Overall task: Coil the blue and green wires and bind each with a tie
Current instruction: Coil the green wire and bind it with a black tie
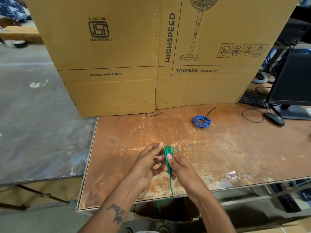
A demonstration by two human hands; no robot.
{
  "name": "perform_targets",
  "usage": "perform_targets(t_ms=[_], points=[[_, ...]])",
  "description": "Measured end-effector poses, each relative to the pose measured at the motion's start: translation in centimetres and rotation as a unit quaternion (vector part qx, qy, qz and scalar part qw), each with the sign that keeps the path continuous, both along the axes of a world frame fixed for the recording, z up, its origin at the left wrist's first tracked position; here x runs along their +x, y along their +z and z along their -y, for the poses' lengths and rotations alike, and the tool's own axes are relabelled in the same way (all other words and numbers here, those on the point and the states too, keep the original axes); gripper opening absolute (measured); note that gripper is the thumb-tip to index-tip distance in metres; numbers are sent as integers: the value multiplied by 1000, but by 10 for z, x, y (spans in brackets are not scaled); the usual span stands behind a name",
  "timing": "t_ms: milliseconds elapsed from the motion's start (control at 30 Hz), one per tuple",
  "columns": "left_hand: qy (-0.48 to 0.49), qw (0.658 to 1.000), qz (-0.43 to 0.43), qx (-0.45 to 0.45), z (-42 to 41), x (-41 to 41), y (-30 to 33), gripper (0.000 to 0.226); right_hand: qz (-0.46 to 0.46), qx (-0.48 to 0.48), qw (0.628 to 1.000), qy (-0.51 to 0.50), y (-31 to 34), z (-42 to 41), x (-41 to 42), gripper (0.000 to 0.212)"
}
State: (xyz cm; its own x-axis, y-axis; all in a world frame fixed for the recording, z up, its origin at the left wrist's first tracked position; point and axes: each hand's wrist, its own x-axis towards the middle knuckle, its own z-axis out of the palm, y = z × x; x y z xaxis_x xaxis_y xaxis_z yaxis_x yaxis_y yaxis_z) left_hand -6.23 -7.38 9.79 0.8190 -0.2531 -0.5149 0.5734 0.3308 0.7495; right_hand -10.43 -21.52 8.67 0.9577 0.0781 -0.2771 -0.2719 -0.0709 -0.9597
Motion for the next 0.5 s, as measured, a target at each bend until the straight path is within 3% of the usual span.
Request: perform_targets(t_ms=[200,333,400,500], points=[[20,998,46,26,-2,0,-9,33,39,-42,998,31,4,2,1,35],[62,996,56,39,-4,-5,-17,40,89,-143,985,46,-1,1,4,30],[35,996,79,33,-3,-14,-18,47,108,-201,973,43,-6,-1,4,32],[-19,995,97,16,-4,-22,-13,40,125,-225,965,46,-9,-5,1,30]])
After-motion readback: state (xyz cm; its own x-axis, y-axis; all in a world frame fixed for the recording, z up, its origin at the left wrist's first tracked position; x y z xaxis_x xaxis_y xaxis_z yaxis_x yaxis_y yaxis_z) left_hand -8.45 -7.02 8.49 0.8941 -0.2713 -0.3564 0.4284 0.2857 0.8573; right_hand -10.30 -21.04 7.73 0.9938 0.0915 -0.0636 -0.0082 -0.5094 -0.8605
